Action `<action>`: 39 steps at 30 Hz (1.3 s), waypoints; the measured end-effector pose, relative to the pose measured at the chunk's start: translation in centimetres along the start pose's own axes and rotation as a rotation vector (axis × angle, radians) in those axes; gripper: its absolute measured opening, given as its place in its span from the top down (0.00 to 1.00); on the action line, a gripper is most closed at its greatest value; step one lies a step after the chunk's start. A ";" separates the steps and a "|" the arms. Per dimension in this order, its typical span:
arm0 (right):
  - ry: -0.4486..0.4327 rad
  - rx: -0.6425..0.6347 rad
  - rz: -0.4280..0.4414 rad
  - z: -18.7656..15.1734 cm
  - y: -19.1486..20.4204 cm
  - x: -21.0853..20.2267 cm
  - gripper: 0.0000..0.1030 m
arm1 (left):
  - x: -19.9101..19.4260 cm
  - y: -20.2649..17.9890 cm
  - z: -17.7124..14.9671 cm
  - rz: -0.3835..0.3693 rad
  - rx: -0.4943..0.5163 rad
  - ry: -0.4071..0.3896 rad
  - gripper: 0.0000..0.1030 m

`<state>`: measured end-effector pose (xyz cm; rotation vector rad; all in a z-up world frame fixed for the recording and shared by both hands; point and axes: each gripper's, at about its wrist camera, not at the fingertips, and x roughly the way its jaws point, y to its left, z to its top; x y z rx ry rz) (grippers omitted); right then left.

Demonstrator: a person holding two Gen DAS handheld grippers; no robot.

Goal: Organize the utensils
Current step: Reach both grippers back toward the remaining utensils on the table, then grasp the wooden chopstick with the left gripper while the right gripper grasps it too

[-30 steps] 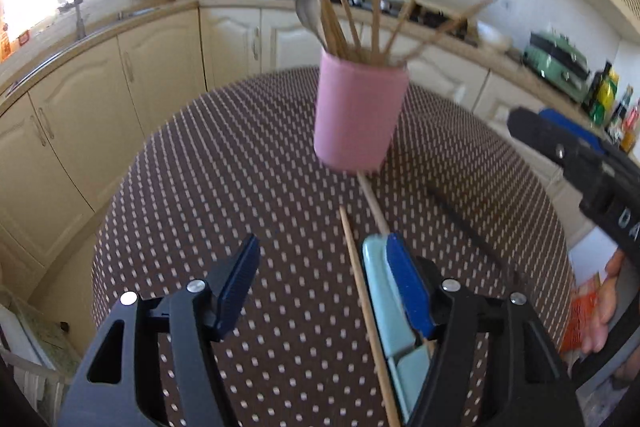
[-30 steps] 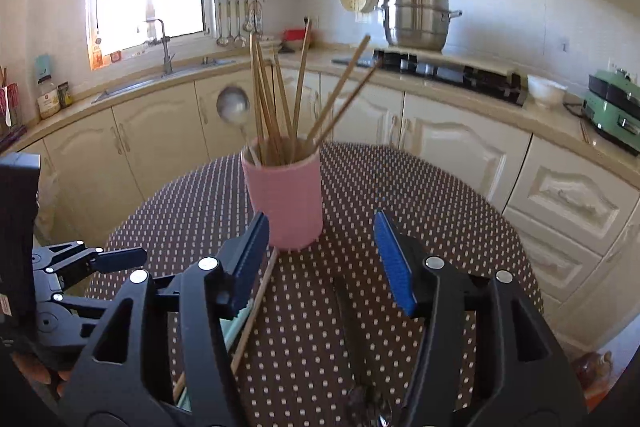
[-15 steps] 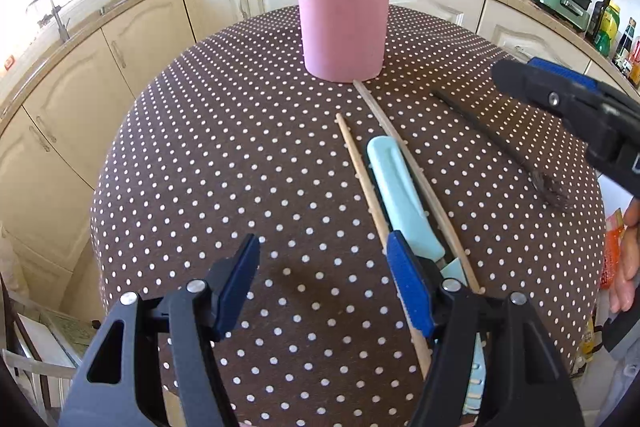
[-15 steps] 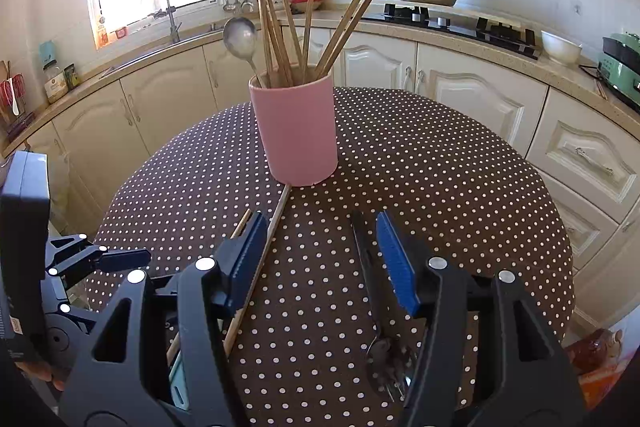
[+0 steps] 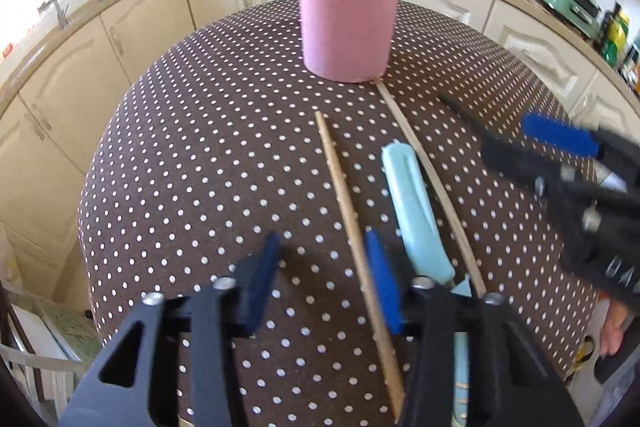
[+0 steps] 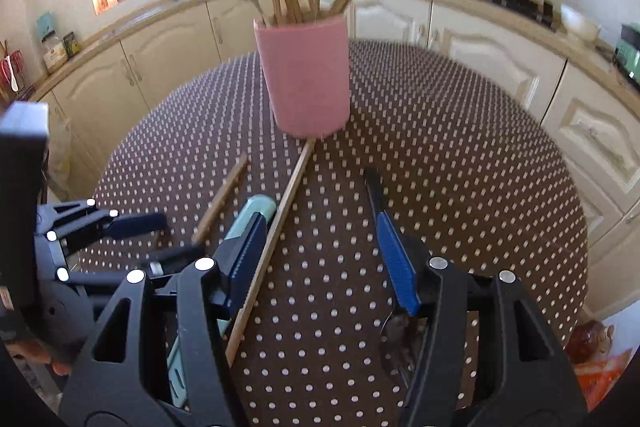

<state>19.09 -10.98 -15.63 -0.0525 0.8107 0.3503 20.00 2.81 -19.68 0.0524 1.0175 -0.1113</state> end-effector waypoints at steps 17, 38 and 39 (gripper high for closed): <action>0.310 -0.094 0.028 2.7 2.5 6.1 0.84 | 3.3 -0.8 6.2 -0.009 0.027 0.114 0.92; 0.142 0.027 0.172 0.7 -2.9 1.2 0.94 | -4.6 2.0 4.0 -0.094 -0.118 -0.176 0.95; 0.127 0.033 0.179 1.1 -2.5 0.9 0.94 | -5.1 2.0 4.0 -0.099 -0.118 -0.193 0.95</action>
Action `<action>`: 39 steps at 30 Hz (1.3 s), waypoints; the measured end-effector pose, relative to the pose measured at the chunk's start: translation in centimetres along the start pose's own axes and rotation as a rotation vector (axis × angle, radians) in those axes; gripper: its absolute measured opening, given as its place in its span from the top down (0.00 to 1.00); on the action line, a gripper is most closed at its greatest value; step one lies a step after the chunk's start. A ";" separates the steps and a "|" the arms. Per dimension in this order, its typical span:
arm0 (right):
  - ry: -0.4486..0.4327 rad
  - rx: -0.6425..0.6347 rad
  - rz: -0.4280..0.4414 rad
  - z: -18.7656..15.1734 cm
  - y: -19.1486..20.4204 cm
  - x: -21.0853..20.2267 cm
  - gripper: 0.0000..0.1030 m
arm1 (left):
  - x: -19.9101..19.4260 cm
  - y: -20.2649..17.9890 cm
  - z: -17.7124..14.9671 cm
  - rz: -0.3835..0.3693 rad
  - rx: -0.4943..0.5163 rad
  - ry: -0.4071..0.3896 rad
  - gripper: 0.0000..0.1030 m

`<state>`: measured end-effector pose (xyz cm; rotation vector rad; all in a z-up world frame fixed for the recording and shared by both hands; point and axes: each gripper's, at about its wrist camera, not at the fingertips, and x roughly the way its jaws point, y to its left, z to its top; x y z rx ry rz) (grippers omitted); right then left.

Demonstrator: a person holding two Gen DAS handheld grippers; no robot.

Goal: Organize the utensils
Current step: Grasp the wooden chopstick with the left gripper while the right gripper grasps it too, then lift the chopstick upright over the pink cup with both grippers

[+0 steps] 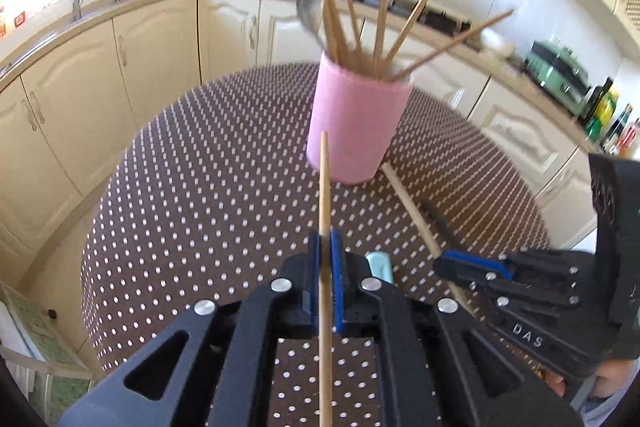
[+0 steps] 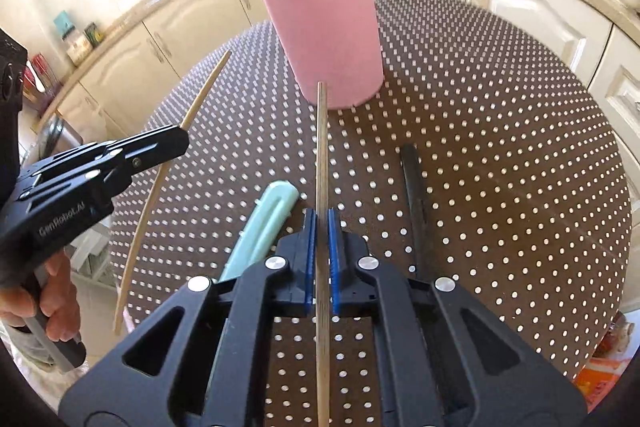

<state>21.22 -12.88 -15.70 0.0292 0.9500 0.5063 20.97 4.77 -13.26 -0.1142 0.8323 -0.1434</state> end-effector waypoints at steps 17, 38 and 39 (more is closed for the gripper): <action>-0.390 -0.019 0.022 1.8 2.0 -6.9 0.94 | -5.9 -1.6 1.9 -0.103 -0.019 -0.345 0.95; -0.753 0.008 0.031 8.5 1.1 -8.5 0.94 | -7.1 -2.9 8.5 -0.287 -0.064 -0.698 0.95; -0.767 0.012 0.032 8.8 0.9 -8.5 0.94 | -6.8 -2.9 8.8 -0.292 -0.071 -0.714 0.95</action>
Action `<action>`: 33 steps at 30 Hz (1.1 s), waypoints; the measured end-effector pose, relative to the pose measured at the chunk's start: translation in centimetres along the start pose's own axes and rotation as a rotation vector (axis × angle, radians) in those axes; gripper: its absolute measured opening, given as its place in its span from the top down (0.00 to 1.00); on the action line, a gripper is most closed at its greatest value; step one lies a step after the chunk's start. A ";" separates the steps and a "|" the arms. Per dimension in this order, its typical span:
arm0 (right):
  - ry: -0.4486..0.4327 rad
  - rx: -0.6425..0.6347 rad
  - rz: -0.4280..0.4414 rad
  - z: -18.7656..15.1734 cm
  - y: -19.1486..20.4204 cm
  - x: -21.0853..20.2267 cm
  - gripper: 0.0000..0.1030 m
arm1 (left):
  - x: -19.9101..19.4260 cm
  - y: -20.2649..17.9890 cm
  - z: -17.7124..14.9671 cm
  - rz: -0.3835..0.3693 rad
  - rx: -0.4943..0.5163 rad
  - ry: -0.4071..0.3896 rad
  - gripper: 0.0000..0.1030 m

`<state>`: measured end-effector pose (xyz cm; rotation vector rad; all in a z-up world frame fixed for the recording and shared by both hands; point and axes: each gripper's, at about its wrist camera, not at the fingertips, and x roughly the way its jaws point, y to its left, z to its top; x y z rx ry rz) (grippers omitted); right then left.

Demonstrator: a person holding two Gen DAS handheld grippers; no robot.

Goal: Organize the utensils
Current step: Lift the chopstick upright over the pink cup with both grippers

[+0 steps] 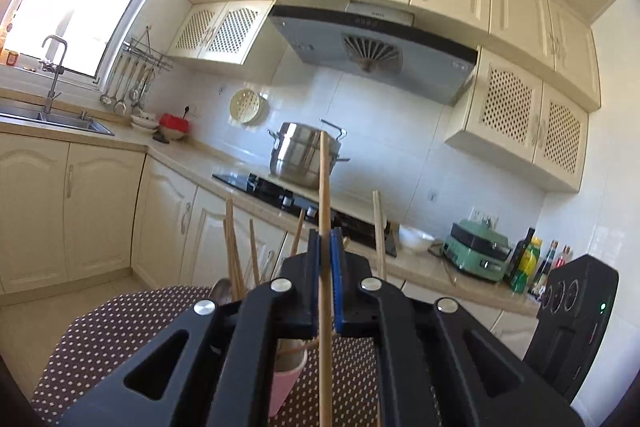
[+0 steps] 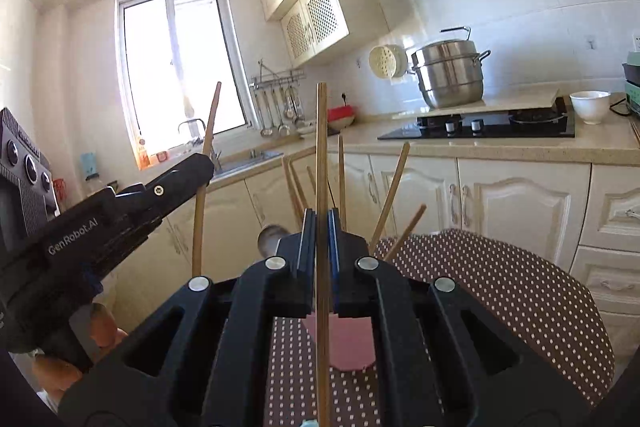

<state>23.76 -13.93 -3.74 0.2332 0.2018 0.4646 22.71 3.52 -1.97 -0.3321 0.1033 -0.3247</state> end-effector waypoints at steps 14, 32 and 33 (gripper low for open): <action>-0.129 0.015 0.019 3.2 -0.9 6.0 0.94 | 6.2 3.1 0.6 0.063 -0.031 -0.154 0.95; -0.230 -0.044 -0.001 2.6 -0.5 8.7 0.93 | 9.5 4.9 -2.3 0.140 0.033 -0.128 0.95; -0.231 -0.053 0.001 2.6 -0.4 8.7 0.93 | 9.5 5.1 -2.5 0.138 0.027 -0.109 0.94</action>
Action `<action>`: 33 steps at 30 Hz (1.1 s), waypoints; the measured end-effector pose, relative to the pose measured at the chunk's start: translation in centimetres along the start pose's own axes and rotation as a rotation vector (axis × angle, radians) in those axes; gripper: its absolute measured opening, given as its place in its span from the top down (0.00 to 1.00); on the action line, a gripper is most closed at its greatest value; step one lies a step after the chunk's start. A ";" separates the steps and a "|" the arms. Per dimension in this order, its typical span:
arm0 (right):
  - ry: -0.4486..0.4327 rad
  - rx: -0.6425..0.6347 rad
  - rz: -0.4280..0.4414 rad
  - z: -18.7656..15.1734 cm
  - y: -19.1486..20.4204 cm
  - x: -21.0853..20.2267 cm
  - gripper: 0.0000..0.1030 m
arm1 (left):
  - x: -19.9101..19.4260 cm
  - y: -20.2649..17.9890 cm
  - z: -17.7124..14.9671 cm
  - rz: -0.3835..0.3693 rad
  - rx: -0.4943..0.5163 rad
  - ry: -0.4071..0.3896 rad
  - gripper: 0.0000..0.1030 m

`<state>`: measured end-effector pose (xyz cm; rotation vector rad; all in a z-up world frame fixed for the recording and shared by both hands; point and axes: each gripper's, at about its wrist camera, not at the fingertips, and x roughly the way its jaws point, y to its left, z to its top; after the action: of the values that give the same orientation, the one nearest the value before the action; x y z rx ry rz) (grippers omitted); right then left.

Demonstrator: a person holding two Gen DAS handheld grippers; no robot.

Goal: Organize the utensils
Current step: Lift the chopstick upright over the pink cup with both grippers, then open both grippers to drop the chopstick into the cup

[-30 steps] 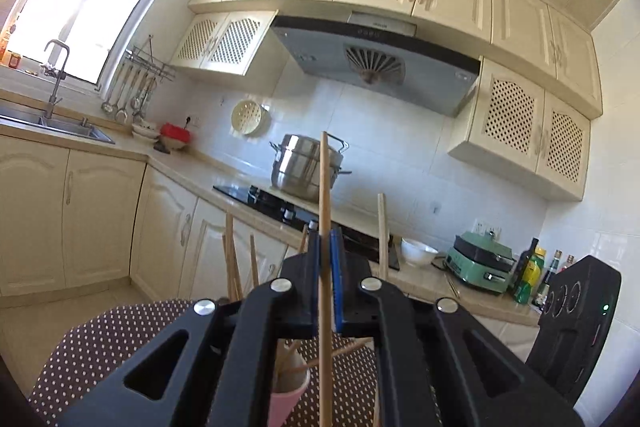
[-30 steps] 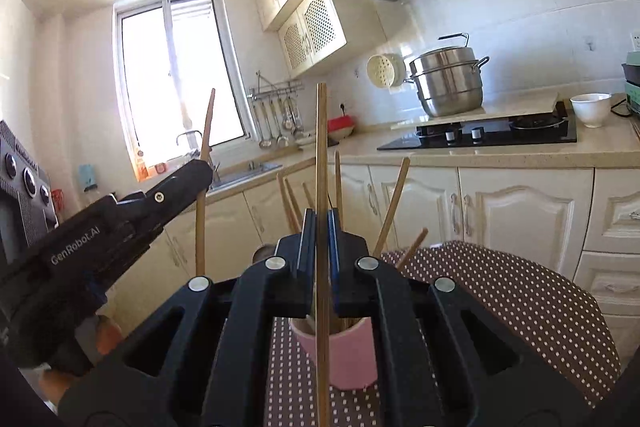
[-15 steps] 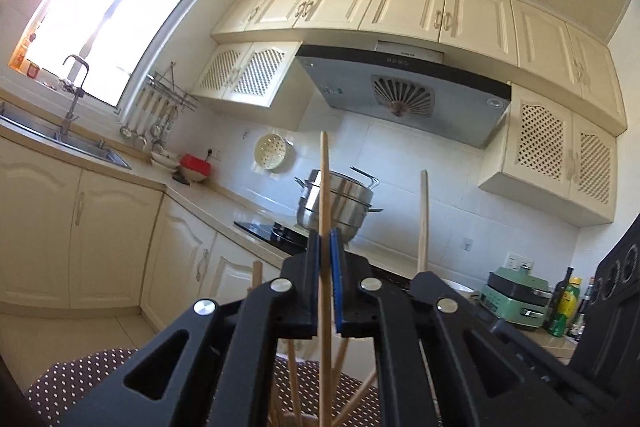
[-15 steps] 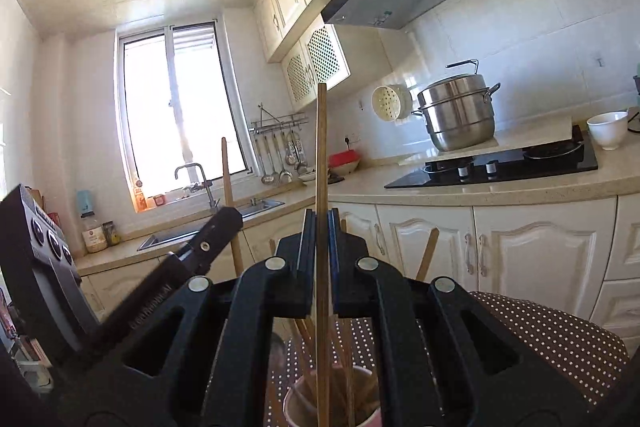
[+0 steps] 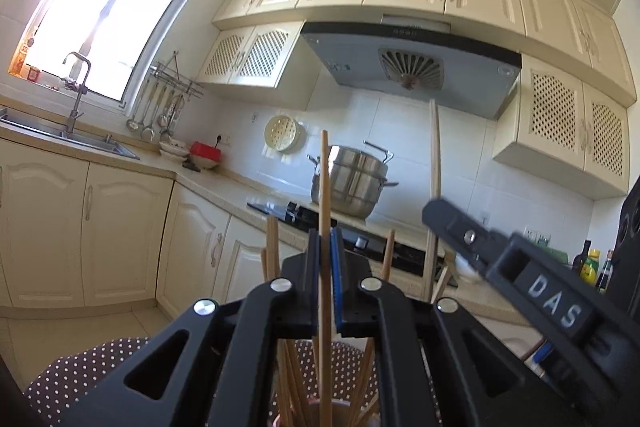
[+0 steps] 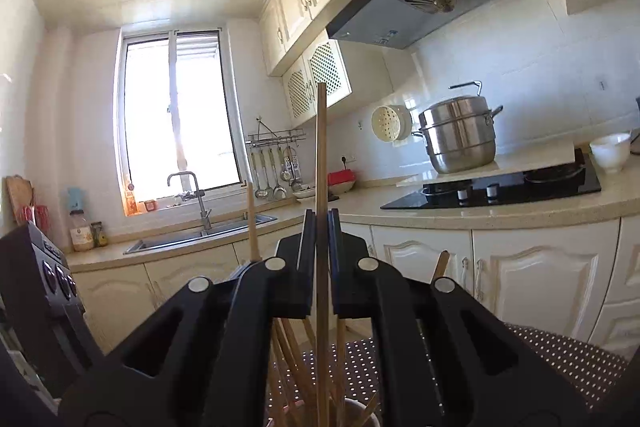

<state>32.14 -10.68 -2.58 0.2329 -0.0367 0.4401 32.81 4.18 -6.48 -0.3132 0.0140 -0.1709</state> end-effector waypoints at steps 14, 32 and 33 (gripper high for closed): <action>-0.019 -0.082 -0.035 -0.9 1.0 -1.3 0.93 | -2.5 1.5 -0.5 -0.022 -0.063 0.093 0.91; 0.026 -0.166 -0.059 -0.8 1.6 -4.1 0.93 | -4.9 0.6 1.3 0.059 -0.018 0.179 0.56; 0.035 -0.166 -0.062 -0.8 1.7 -4.2 0.93 | -5.1 0.5 1.4 0.062 -0.014 0.181 0.56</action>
<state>27.61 -10.80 -3.33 0.0625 -0.0315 0.3773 27.95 5.91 -5.40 -0.3096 0.2043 -0.1373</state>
